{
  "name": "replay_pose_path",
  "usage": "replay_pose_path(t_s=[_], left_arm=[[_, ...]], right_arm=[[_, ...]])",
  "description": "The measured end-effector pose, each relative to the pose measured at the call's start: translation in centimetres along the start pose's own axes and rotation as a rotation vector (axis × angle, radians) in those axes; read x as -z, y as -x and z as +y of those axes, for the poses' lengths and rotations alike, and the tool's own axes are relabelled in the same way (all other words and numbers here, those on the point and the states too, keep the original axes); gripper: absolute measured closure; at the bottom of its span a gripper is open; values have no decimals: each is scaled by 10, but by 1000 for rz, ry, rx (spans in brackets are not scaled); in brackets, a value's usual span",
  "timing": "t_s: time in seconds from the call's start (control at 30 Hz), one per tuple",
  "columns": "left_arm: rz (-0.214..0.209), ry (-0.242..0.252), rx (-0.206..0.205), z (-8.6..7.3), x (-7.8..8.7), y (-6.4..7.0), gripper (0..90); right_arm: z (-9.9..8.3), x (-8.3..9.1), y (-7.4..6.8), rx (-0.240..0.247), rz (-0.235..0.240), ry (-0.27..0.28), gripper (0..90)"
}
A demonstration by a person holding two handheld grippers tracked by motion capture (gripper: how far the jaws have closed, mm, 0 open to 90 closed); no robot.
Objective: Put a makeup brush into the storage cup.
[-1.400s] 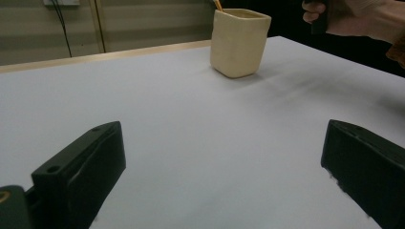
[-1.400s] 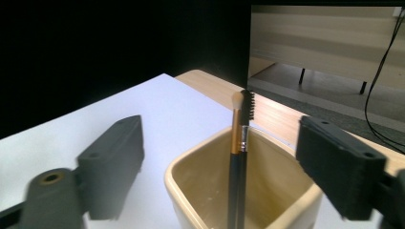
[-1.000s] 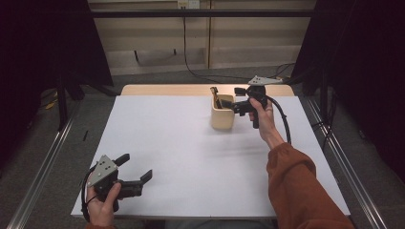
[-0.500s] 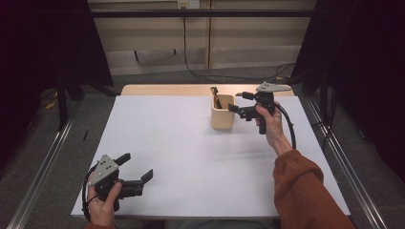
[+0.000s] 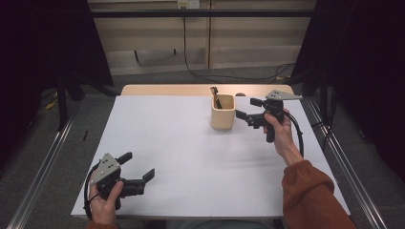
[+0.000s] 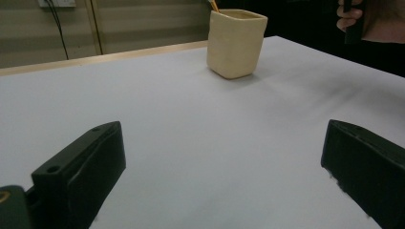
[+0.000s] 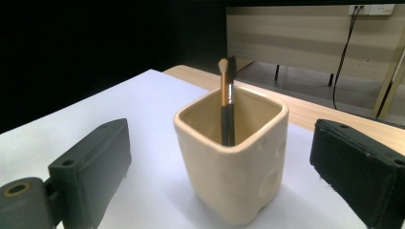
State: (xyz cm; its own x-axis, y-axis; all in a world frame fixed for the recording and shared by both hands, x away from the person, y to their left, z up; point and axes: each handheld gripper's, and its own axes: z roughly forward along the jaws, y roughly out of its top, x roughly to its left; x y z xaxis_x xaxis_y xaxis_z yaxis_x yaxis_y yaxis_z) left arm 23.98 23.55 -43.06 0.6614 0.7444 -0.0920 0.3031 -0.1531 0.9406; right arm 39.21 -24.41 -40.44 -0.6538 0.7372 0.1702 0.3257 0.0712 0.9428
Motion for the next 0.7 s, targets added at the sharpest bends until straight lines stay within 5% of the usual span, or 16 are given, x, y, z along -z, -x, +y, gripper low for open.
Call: replay_pose_path(t_s=[0.7], left_arm=[[5, 2, -3, 0, 1, 0, 13]], right_arm=[[-11, 48, -9, 20, -75, 1, 42]])
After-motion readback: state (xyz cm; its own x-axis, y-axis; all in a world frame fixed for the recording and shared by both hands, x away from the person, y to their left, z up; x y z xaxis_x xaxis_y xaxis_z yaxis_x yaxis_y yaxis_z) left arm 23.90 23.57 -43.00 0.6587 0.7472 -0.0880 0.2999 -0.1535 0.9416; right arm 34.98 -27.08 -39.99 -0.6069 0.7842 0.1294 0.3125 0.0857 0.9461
